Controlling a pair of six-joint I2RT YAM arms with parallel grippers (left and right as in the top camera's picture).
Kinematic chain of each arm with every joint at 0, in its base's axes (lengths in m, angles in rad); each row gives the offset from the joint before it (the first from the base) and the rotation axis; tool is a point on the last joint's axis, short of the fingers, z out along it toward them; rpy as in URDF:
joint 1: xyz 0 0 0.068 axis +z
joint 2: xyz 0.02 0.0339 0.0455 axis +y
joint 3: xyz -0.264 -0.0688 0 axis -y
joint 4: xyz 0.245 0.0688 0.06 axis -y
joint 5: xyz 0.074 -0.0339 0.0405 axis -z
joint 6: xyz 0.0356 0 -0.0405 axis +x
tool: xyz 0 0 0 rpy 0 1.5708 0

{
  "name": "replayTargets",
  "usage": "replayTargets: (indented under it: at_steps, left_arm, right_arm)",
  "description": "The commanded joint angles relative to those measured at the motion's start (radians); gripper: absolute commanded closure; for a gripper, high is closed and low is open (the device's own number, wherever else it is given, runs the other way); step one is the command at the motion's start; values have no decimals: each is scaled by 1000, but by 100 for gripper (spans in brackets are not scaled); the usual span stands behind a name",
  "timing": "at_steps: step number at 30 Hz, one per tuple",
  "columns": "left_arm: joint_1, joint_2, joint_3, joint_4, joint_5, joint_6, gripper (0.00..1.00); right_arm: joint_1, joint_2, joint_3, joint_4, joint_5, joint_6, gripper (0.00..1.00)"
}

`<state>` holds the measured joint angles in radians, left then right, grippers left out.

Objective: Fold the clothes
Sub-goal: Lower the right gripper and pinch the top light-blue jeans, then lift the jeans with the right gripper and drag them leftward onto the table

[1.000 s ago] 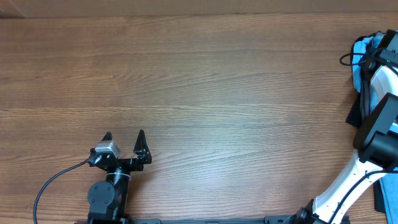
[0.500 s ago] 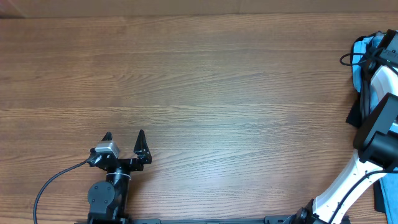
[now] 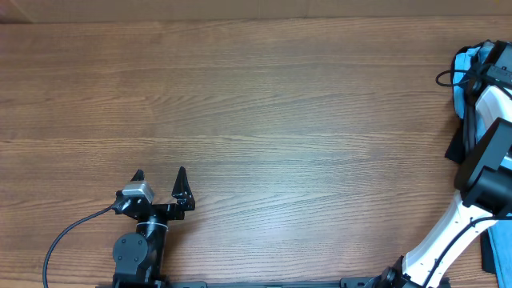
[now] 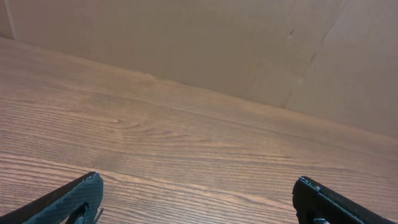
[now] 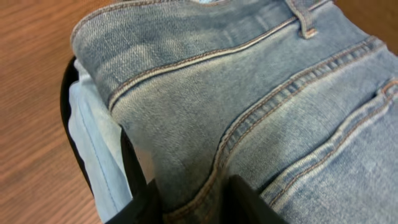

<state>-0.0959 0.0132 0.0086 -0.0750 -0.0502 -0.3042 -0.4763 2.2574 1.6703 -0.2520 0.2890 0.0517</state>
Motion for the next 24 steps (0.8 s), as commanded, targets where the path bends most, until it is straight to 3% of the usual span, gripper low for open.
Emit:
replayTargets:
  at_steps: [1,4,8,24]
  left_arm:
    - [6,-9,-4,4,-12,20,0]
    - [6,-9,-4,4,-12,20,0]
    - [6,-9,-4,4,-12,20,0]
    - [6,-9,-4,4,-12,20,0]
  right_arm:
    - [-23,10,25,6,9,2,76]
    - [-23,5,26,3,9,2,88]
    - [-23,-18,26,-5,8,35,96]
    - [-22,-238,26,-64,16,162,96]
